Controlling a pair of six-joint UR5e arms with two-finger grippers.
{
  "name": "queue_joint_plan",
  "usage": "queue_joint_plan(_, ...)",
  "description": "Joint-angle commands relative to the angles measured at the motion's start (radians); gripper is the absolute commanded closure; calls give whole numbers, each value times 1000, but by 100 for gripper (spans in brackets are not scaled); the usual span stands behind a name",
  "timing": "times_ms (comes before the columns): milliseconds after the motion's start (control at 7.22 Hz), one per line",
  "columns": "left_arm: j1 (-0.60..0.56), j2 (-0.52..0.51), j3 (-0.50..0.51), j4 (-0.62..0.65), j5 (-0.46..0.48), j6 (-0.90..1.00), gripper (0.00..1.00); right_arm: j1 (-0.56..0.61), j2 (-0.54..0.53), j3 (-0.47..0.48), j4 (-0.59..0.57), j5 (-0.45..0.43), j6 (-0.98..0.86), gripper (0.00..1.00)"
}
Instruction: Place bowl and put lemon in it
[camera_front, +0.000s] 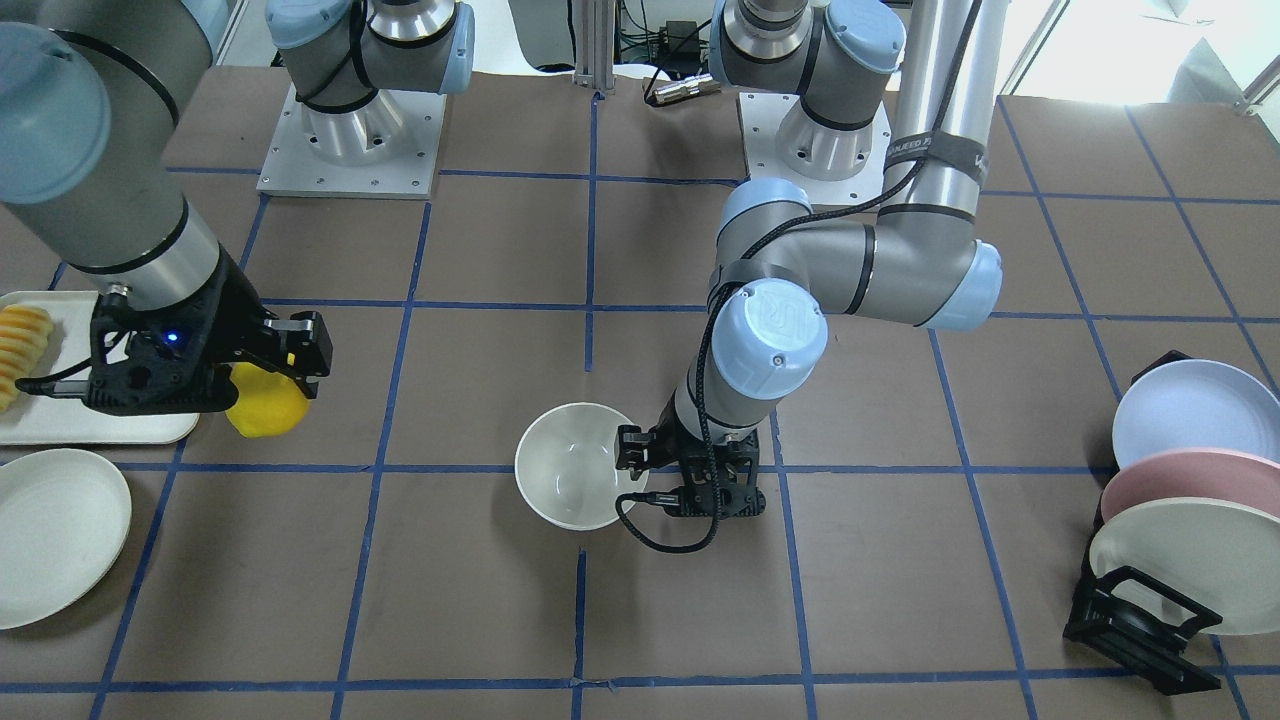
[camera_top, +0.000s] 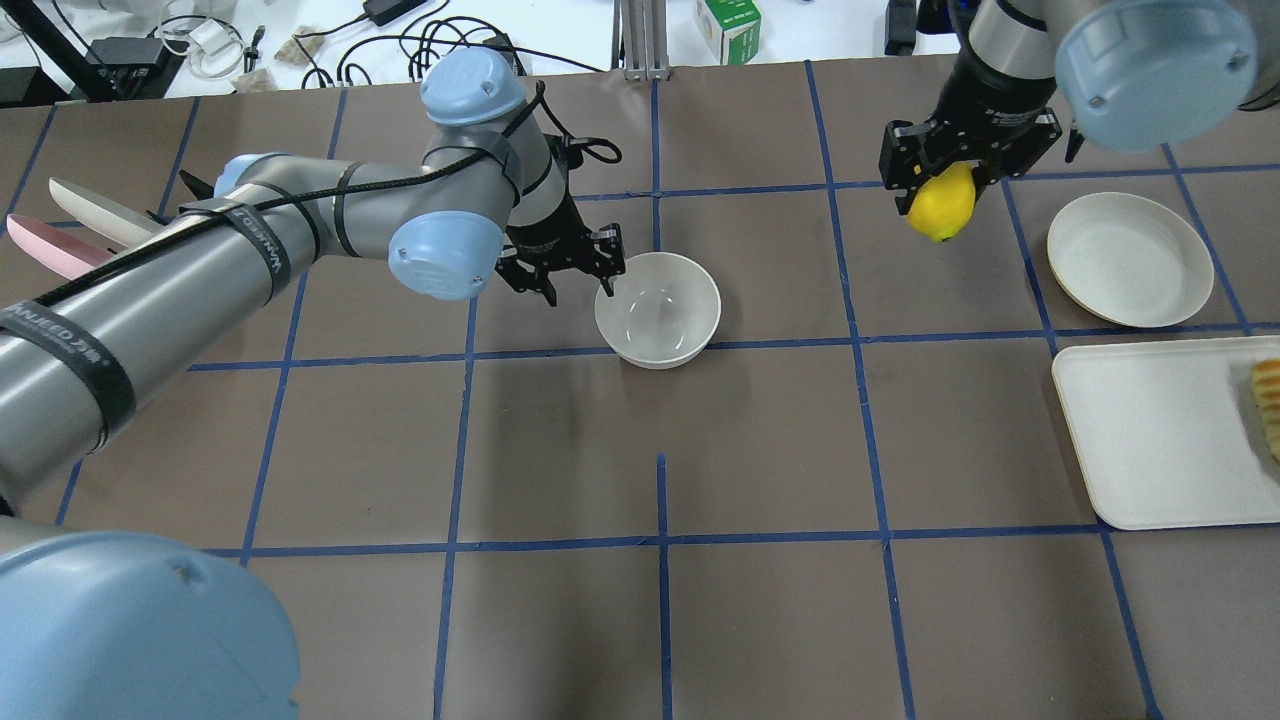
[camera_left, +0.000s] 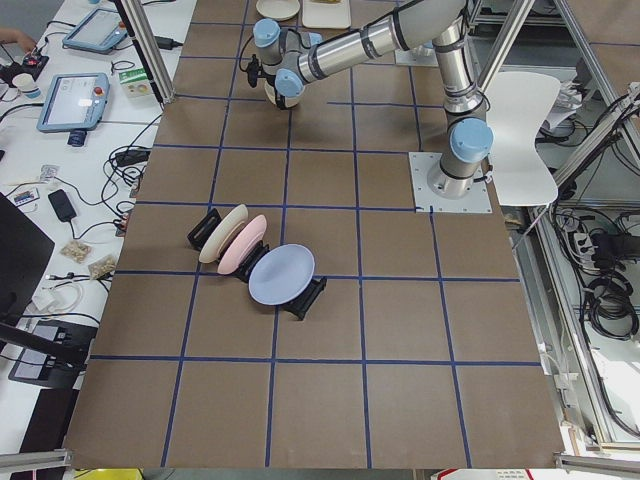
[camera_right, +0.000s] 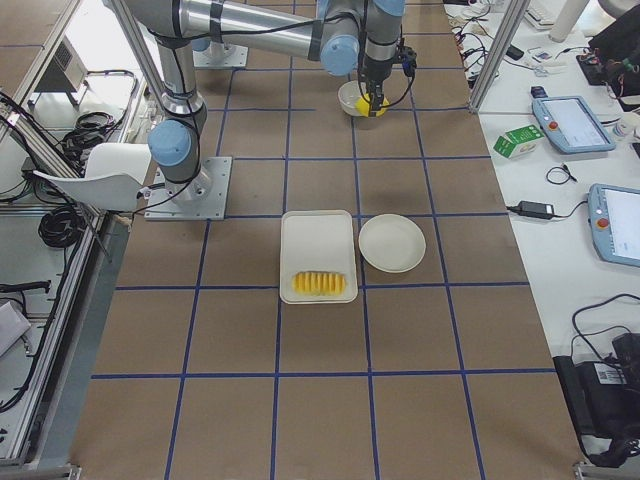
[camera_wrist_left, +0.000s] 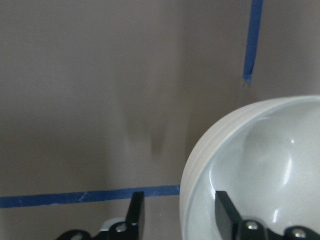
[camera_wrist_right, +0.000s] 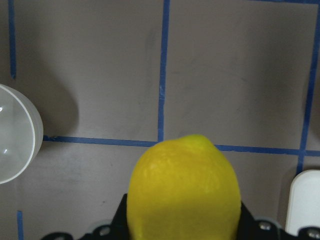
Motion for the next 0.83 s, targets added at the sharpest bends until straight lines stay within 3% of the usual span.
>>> queue_joint_plan(0,70,114,56,-153,41,137,0,125,57,0,-78,28,166,74)
queue_joint_plan(277,107,235,58,-276,160,279,0,261,148,0,-209,26,274,74)
queue_joint_plan(692,147,367,81,-418,159,357,0,368,258,9,-332,28,322,74)
